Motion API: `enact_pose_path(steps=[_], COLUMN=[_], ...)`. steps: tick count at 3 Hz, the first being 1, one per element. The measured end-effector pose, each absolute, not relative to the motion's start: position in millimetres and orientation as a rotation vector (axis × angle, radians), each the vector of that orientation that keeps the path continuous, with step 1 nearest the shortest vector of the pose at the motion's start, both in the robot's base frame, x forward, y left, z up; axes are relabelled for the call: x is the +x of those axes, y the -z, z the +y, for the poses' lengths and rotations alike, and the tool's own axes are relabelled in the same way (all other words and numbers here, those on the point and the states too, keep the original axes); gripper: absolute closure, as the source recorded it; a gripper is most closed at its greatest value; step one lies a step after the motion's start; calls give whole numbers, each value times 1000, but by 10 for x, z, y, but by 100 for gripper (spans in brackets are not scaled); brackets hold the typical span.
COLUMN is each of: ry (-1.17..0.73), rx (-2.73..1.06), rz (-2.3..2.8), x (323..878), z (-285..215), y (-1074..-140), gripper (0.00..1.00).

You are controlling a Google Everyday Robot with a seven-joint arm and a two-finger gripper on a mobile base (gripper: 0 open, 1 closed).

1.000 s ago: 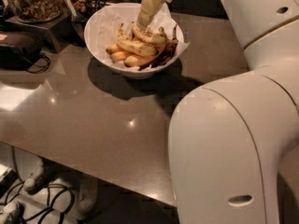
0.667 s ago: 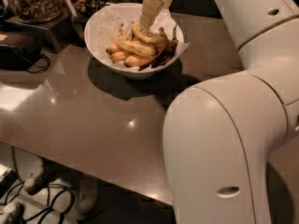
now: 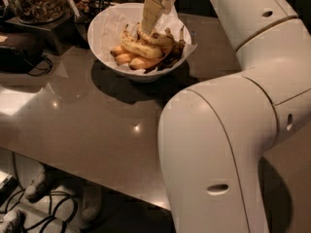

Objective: Pick banana from white bowl

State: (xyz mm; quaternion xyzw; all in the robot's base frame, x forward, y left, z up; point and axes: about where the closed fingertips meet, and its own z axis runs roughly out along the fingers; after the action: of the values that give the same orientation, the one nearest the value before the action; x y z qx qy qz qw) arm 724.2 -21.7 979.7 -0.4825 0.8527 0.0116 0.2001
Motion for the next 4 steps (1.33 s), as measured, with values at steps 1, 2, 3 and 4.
enact_pose_path(steps=[1,2,3,4], ry=[-25,8,37,54], rx=[-1365,-1366,-1354,-1349], rz=[2400,2418,2435,2450], x=[7276,7326,7376,7405], z=[-141,-119,-139,-146], y=[-9699,-9631,-9587,-9540], gripper=[37,37,40,42])
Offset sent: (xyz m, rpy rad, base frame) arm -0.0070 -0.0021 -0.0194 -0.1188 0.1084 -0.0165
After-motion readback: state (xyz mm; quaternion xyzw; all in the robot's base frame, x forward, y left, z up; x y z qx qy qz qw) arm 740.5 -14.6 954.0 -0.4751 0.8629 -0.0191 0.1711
